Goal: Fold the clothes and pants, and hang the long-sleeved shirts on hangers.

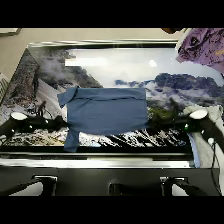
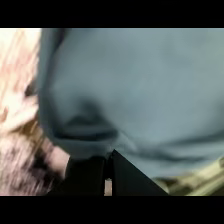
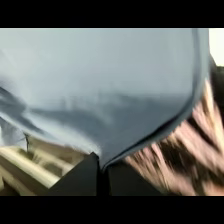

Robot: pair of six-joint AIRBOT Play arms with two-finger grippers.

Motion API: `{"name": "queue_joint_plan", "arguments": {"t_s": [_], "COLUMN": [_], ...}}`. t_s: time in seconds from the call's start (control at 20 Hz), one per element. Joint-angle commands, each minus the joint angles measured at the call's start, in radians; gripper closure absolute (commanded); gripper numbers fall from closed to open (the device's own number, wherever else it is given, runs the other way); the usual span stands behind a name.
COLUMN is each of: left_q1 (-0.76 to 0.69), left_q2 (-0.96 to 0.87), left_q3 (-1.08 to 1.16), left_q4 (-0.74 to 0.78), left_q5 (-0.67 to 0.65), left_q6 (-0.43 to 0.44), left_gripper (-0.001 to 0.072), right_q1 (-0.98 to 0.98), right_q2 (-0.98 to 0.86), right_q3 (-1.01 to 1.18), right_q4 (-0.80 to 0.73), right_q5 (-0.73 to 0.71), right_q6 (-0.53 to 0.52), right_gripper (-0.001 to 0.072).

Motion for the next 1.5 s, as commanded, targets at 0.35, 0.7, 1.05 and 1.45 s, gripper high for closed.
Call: {"name": "queue_joint_plan", "arguments": {"t_s": [0.35, 0.7, 1.05, 1.45], "left_q1": [-0.009, -0.009, -0.009, -0.014], "left_q2": [0.172, 0.472, 0.465, -0.063], "left_q3": [1.041, 1.27, 1.18, 0.938], "left_q4": [0.37, 0.697, 0.77, 0.615], "left_q5": [-0.108, -0.126, -0.157, -0.198], "left_q6": [-0.223, -0.426, -0.487, -0.304], "left_gripper": [0.0694, 0.0693, 0.0693, 0.0692], "right_q1": [0.001, 0.001, 0.001, 0.105], "right_q2": [0.034, 0.38, 0.329, -0.262], "right_q3": [1.138, 1.294, 1.258, 1.111], "right_q4": [-0.174, -0.568, -0.616, -0.515], "right_q5": [0.13, 0.135, 0.154, 0.254], "right_q6": [0.147, 0.222, 0.341, 0.308], "right_gripper": [0.0683, 0.0683, 0.0683, 0.0683]}}
